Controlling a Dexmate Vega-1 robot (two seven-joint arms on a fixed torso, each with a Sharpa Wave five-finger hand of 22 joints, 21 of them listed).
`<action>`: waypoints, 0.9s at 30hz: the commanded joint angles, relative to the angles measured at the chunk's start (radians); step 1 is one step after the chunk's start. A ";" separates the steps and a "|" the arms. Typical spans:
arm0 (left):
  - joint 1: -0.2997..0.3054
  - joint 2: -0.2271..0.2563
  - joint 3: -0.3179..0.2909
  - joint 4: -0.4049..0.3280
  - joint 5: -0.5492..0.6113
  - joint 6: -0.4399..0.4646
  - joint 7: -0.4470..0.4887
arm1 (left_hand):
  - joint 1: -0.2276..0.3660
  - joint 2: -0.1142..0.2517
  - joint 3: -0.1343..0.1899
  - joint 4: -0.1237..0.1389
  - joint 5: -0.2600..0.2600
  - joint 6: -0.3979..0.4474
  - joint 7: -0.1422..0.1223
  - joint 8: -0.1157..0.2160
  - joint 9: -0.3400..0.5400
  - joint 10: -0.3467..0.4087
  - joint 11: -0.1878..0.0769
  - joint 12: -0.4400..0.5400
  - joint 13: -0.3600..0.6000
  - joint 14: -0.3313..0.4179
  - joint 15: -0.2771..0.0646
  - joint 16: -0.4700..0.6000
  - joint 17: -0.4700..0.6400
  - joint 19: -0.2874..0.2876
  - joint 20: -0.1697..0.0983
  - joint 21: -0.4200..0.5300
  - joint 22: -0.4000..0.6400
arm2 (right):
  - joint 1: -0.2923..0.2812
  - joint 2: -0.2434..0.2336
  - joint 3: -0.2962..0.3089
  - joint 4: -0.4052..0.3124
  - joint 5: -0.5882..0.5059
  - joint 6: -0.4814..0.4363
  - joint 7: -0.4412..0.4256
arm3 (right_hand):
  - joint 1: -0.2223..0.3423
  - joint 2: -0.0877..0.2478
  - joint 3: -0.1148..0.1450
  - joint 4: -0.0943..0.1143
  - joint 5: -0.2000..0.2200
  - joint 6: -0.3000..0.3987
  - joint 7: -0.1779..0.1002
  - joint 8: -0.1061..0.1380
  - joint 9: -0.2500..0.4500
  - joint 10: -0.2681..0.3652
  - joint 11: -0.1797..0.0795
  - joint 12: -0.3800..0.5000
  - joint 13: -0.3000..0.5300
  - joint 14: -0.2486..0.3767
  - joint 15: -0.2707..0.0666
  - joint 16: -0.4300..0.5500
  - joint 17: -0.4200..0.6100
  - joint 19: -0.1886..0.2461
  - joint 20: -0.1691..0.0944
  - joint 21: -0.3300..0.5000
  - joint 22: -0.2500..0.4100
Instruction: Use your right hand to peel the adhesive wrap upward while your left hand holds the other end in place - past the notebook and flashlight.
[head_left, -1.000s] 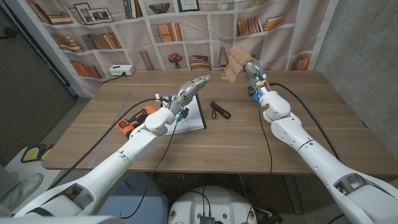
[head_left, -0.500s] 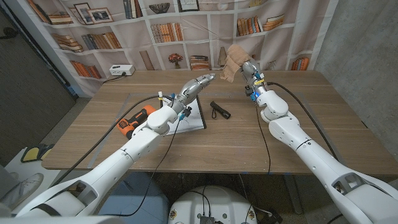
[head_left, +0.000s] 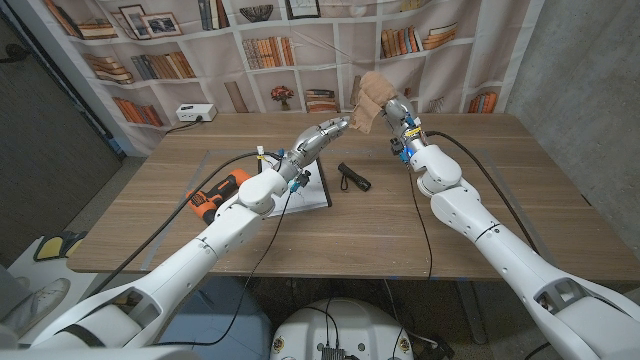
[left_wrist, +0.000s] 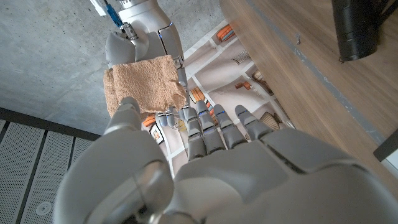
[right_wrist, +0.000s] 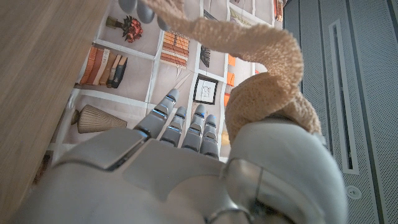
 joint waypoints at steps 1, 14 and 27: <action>-0.013 -0.031 0.006 0.039 -0.015 -0.039 -0.023 | 0.021 0.005 0.014 0.003 0.003 0.005 -0.006 -0.005 0.004 0.011 0.006 -0.005 0.002 0.038 -0.010 0.007 0.001 0.033 -0.003 0.010 0.002 | -0.007 -0.006 -0.009 -0.019 0.007 -0.012 0.012 | -0.003 0.002 0.002 -0.004 -0.003 -0.003 0.001 0.005 0.000 -0.006 -0.002 -0.003 -0.001 -0.004 -0.067 0.008 -0.001 -0.007 0.000 -0.003 0.001; -0.025 -0.070 0.020 0.079 0.013 -0.085 -0.010 | 0.068 0.021 0.035 0.008 0.002 0.030 -0.036 -0.006 0.006 -0.002 0.011 -0.029 0.006 0.142 -0.011 0.004 0.001 0.224 0.013 0.063 0.012 | -0.005 -0.001 -0.016 -0.013 0.007 -0.011 0.019 | -0.005 0.003 -0.001 -0.006 -0.003 0.004 -0.001 0.008 -0.001 -0.002 0.001 -0.002 -0.003 -0.003 -0.067 0.011 -0.005 -0.008 0.001 -0.002 0.001; -0.051 -0.113 0.036 0.146 -0.007 -0.126 -0.055 | 0.127 0.114 0.097 0.010 0.005 0.038 -0.037 -0.012 0.008 -0.010 0.029 -0.046 0.010 0.195 -0.024 -0.004 0.004 0.369 0.000 0.118 0.023 | -0.002 0.005 -0.018 -0.004 0.016 -0.015 0.025 | -0.005 0.004 -0.003 -0.009 -0.003 0.006 0.001 0.009 -0.001 -0.001 0.004 -0.002 -0.005 -0.001 -0.066 0.014 -0.010 -0.007 0.001 0.000 0.001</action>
